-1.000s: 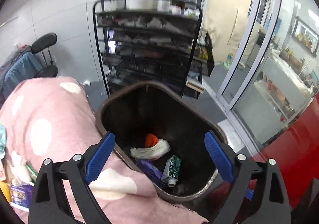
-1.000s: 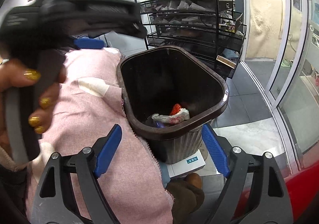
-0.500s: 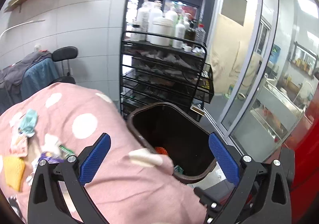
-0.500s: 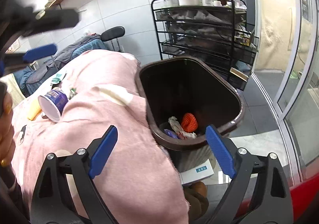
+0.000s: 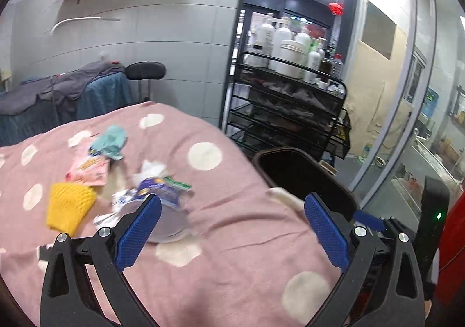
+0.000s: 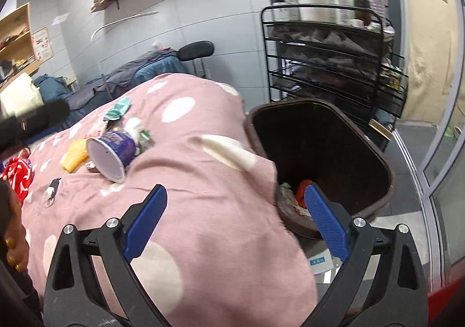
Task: Collect trash
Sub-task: 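Move both tools back over the table toward the remaining trash, then grasp the yellow foam net with the left tool while the right tool grasps the yogurt cup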
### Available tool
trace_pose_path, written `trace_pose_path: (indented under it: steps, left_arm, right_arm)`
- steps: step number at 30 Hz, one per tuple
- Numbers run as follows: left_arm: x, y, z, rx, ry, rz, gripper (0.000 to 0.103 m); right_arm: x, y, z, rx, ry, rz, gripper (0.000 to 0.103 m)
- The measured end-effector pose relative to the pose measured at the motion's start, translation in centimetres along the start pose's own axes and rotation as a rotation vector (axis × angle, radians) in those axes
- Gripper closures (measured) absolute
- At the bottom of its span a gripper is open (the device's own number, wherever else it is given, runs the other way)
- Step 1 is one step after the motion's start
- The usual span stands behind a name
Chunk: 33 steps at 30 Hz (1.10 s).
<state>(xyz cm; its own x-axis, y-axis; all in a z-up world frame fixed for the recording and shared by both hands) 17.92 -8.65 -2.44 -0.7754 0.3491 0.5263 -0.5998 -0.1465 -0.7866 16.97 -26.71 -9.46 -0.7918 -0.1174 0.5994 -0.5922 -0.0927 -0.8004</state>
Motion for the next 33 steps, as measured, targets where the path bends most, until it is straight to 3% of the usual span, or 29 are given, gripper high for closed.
trace_pose_path:
  steps: [5, 16, 24, 28, 33]
  left_arm:
    - [1.3, 1.1, -5.2, 0.102, -0.055, 0.000, 0.005]
    - [2.6, 3.8, -15.6, 0.209, -0.231, -0.056, 0.005]
    - [1.5, 2.6, -22.2, 0.289, -0.328, -0.090, 0.007]
    - [0.0, 1.3, -23.8, 0.278, -0.363, -0.118, 0.008]
    - [-3.1, 0.1, -24.2, 0.192, -0.399, -0.174, 0.008]
  right_arm:
    - [-0.4, -1.4, -3.1, 0.053, -0.054, 0.013, 0.008]
    - [-2.5, -3.5, -10.2, 0.157, -0.202, -0.026, 0.008]
    - [-5.8, -4.9, -15.3, 0.301, -0.251, -0.095, 0.008]
    - [-7.9, -5.2, -16.7, 0.357, -0.240, -0.143, 0.018]
    - [-10.4, -5.7, -17.4, 0.381, -0.231, -0.199, 0.029]
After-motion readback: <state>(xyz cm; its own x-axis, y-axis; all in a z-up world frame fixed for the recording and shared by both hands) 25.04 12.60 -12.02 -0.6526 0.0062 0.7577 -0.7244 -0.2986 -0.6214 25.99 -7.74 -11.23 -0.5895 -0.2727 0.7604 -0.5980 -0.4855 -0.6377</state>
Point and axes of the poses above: each gripper's, at about its wrist camera, not at the fingertips, and x roughly against the way its jaws point, z to its right, y to its underside, the point moved 9 cm from there along -x, roughly the way its jaws point, and after that the axes turned 12 degrees about x, right-handed, at the moved point
